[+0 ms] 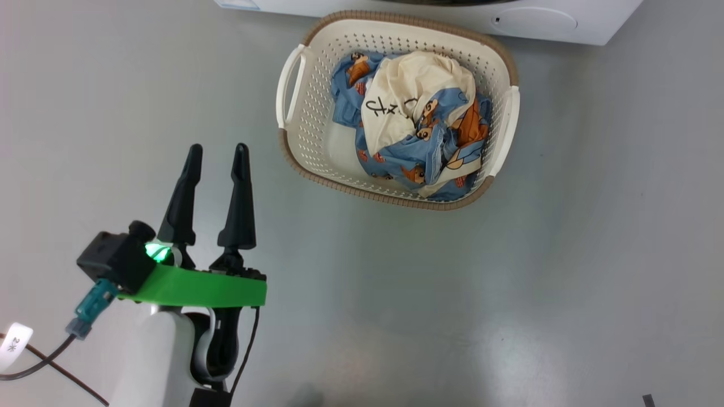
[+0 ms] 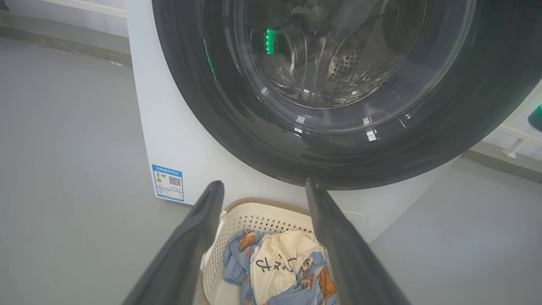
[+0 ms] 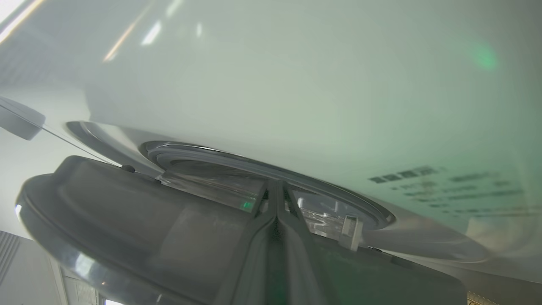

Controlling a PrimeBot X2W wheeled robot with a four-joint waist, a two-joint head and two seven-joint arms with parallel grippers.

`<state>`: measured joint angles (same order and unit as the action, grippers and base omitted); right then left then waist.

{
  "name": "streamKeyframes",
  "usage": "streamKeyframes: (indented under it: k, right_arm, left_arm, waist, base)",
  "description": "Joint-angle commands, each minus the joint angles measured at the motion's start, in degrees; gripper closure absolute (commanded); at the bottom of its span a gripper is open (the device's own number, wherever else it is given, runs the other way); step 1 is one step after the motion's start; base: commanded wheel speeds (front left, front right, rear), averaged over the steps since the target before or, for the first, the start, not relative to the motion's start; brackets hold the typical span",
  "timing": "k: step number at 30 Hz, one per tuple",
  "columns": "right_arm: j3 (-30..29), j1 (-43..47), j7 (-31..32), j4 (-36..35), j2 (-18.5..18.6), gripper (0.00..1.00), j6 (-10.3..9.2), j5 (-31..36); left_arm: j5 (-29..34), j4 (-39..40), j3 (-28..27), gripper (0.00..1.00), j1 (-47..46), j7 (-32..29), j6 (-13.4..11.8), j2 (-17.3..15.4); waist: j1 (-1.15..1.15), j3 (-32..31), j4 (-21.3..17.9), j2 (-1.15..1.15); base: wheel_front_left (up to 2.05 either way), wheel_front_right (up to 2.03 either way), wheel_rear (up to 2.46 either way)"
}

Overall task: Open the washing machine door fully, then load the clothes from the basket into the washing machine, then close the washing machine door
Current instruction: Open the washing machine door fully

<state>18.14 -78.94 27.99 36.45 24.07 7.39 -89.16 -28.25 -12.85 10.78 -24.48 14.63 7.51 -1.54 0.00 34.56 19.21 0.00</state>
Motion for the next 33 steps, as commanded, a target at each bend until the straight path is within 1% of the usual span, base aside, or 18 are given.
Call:
streamKeyframes:
  k: [1,9,10,18,26,33]
  right_arm:
    - [0.9,1.8,0.9,-1.5,-1.9,1.00,0.10,0.3]
    - [1.5,10.3,3.3,-2.3,-2.6,1.00,0.10,-2.2]
    - [1.5,10.3,3.3,-2.3,-2.6,1.00,0.10,-2.2]
    - [0.9,20.1,5.3,-3.0,-3.2,1.00,0.10,-4.7]
    - [-0.5,29.6,6.7,-5.0,-5.1,1.00,0.10,-6.9]
    - [-2.6,37.5,7.9,-7.1,-6.7,1.00,0.10,-8.4]
  left_arm:
    - [0.0,0.9,-1.9,0.00,0.5,0.4,0.0,-1.3]
    - [1.3,-0.5,-2.7,0.00,2.8,0.4,0.0,-1.3]
    - [1.3,-0.5,-2.7,0.00,2.8,0.4,0.0,-1.3]
    - [2.8,-1.7,-2.8,0.00,6.2,0.4,0.0,-1.3]
    - [4.2,-2.9,-1.8,0.00,9.3,0.4,0.0,-1.3]
    - [4.6,-4.0,-0.4,0.00,11.3,0.4,0.0,-1.3]
  waist:
    - [0.00,-1.0,-0.1,0.00]
    - [0.00,-7.1,-0.2,0.00]
    - [0.00,-7.1,-0.2,0.00]
    - [0.00,-13.9,1.1,0.00]
    - [0.00,-19.8,3.1,0.00]
    - [0.00,-23.9,6.1,0.00]
  base:
    - [0.00,0.00,0.00]
    - [0.00,0.00,0.00]
    - [0.00,0.00,0.00]
    - [0.00,0.00,0.00]
    - [0.00,0.00,0.00]
    - [0.00,0.00,0.00]
